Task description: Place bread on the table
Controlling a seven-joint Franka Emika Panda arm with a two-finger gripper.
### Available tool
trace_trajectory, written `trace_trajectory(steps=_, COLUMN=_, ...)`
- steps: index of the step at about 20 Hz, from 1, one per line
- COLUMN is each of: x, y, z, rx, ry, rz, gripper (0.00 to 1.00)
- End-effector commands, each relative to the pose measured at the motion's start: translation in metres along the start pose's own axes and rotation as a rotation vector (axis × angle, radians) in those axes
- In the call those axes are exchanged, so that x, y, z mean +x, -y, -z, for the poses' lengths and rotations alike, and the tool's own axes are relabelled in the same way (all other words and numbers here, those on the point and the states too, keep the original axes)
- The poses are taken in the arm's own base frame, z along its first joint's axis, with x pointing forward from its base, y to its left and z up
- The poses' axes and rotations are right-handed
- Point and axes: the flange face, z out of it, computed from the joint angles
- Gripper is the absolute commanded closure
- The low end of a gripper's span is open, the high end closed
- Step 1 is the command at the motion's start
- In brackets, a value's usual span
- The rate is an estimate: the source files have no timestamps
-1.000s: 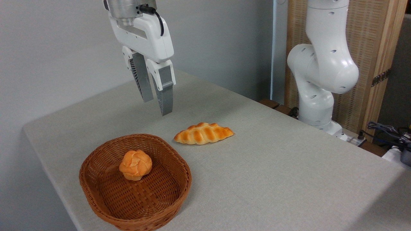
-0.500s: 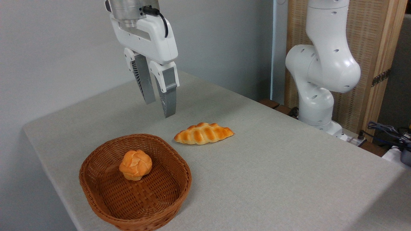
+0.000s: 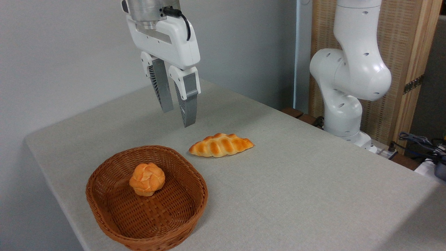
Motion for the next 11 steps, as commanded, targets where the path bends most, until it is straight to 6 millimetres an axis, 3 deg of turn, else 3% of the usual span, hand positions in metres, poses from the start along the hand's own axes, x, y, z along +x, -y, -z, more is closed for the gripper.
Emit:
trace_trajectory(steps=1, x=-0.0021, y=0.0004, z=0.0007, rx=0.016, ry=-0.006, rz=0.008, gripper=0.00)
trace_trajectory(steps=11, x=-0.0021, y=0.0018, z=0.0019, rx=0.016, ry=-0.002, rz=0.009, gripper=0.00)
